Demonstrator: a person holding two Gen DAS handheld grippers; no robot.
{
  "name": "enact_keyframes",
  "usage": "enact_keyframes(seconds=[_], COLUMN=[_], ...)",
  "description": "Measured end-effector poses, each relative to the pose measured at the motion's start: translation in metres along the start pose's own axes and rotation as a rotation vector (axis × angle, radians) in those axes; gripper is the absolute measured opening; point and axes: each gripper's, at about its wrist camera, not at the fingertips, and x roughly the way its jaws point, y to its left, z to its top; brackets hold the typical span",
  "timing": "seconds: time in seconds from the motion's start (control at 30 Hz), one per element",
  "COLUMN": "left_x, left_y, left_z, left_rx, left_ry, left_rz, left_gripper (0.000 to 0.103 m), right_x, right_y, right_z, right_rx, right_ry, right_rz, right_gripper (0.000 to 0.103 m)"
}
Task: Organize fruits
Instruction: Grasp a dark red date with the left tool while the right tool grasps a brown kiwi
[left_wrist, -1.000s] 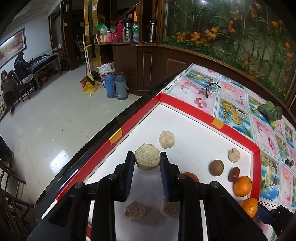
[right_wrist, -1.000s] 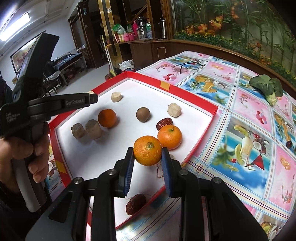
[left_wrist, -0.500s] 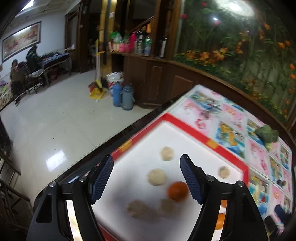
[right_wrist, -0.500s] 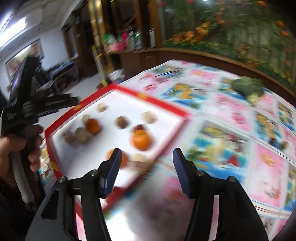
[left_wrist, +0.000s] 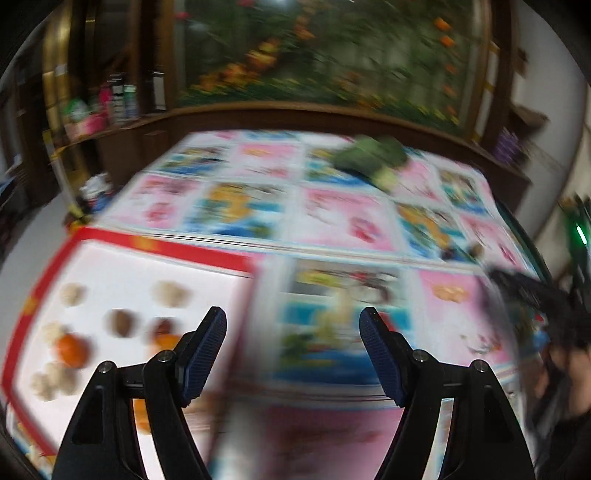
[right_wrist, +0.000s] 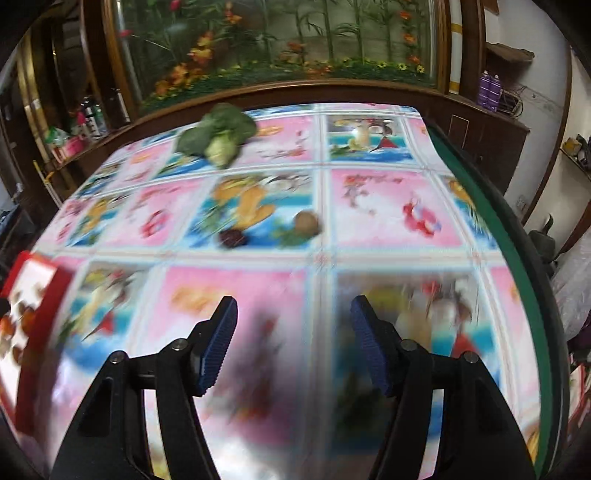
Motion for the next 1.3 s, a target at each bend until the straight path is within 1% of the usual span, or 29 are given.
enact_keyframes(seconds=[0.07,0.1,0.17,0.23,0.27,0.3,0.4,0.47,0.53,0.63,0.67,0.7,0.73,0.8,0.87,0.97,1.1,1.3], left_x=[0.011,0.015,0.025,0.032,0.039,0.042,0.057,0.070,0.079,0.094,0.100,0.107,0.112,0.112,0.110,0.102,0.088,0.067], left_y=[-0.022,-0.032,-0.050,-0.064,-0.075,-0.082,-0.106,-0.126,-0.139,-0.159,-0.164,-0.168,-0.171,-0.172,-0.168,-0.162,-0.149,-0.115], left_z=[0.000,0.000,0.003,0.005,0.008,0.009,0.017,0.023,0.029,0.037,0.039,0.040,0.040,0.041,0.039,0.033,0.022,0.008], left_rx=[0.037,0.054,0.073,0.086,0.102,0.113,0.144,0.160,0.166,0.184,0.194,0.208,0.220,0.213,0.205,0.205,0.196,0.152], left_ry=[0.016,0.021,0.030,0.034,0.036,0.034,0.030,0.029,0.024,0.023,0.031,0.052,0.067,0.063,0.063,0.059,0.068,0.075], left_rz=[-0.010,-0.014,-0.029,-0.046,-0.052,-0.056,-0.082,-0.107,-0.118,-0.116,-0.104,-0.089,-0.074,-0.070,-0.071,-0.054,-0.050,-0.024], left_gripper=[0.074,0.074,0.074,0.074,0.074,0.074,0.074,0.074,0.071,0.061,0.044,0.024,0.024,0.023,0.022,0.022,0.022,0.022], right_x=[0.017,0.024,0.040,0.053,0.061,0.064,0.058,0.049,0.037,0.021,0.017,0.014,0.014,0.015,0.015,0.012,0.010,0.009], right_y=[-0.007,-0.007,-0.008,-0.011,-0.012,-0.013,-0.017,-0.029,-0.039,-0.054,-0.059,-0.063,-0.065,-0.067,-0.064,-0.057,-0.052,-0.045], right_z=[0.019,0.024,0.037,0.045,0.048,0.048,0.041,0.032,0.023,0.011,0.007,0.006,0.006,0.008,0.009,0.008,0.008,0.006], right_rx=[0.002,0.002,0.001,0.003,0.006,0.005,-0.002,0.039,0.072,0.124,0.141,0.158,0.168,0.180,0.166,0.128,0.107,0.081], right_ry=[0.004,0.013,0.022,0.037,0.055,0.056,0.043,0.031,0.015,-0.009,-0.015,-0.023,-0.028,-0.035,-0.035,-0.045,-0.055,-0.050], right_rz=[-0.017,-0.014,-0.023,-0.026,-0.019,-0.024,-0.033,-0.032,-0.026,-0.011,-0.003,0.003,0.007,0.026,0.040,0.039,0.034,0.025], right_gripper=[0.059,0.052,0.048,0.035,0.027,0.022,0.022,0.022,0.022,0.022,0.022,0.022,0.022,0.022,0.022,0.022,0.022,0.022])
